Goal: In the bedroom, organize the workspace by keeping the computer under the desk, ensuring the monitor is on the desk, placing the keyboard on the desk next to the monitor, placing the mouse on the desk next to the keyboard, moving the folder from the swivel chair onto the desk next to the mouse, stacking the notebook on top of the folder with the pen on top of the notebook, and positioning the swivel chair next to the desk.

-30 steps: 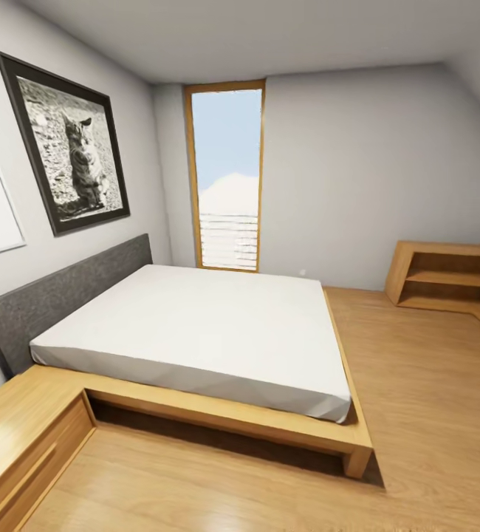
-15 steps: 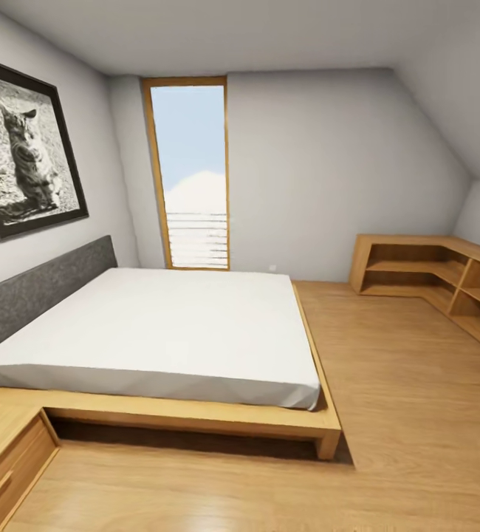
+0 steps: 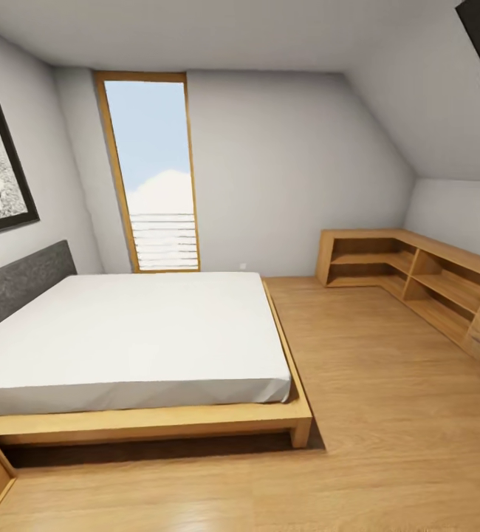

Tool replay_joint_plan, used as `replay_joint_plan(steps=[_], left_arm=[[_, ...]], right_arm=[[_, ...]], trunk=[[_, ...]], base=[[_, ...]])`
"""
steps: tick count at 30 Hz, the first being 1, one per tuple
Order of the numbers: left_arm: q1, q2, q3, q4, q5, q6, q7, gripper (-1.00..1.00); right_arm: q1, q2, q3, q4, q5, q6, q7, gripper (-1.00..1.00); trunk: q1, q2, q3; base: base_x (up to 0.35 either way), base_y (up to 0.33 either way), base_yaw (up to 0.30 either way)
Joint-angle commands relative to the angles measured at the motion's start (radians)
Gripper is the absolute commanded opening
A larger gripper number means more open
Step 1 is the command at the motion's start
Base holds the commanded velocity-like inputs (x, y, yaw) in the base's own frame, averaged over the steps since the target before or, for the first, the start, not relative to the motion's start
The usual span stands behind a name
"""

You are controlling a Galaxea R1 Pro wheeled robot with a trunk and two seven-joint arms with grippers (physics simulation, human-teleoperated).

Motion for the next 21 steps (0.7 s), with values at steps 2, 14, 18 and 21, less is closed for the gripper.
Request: replay_joint_plan(steps=[2, 14, 18, 21], left_arm=[[0.000, 0.000, 0.000, -0.001, 0.003, -0.001, 0.000, 1.00], [0.000, -0.002, -0.003, 0.001, 0.003, -0.002, -0.003, 1.00], [0.000, -0.002, -0.003, 0.042, 0.003, -0.003, -0.003, 1.00], [0.000, -0.002, -0.003, 0.044, 0.003, -0.003, -0.002, 1.00]], right_arm=[[-0.001, 0.000, -0.001, 0.001, -0.007, -0.004, 0.003, 1.00], [-0.001, 0.000, 0.000, 0.001, -0.007, -0.005, 0.003, 1.00], [-0.001, 0.000, -0.001, 0.001, -0.007, -0.006, 0.003, 1.00], [-0.001, 0.000, -0.001, 0.001, -0.007, -0.006, 0.003, 1.00]], trunk=[[0.000, -0.001, -0.001], [0.000, -0.001, -0.001], [0.000, -0.001, -0.001], [0.000, -0.001, -0.001]], base=[[0.000, 0.000, -0.298], [0.125, 0.194, -0.300], [0.037, 0.012, -0.300], [0.003, 0.001, -0.300]])
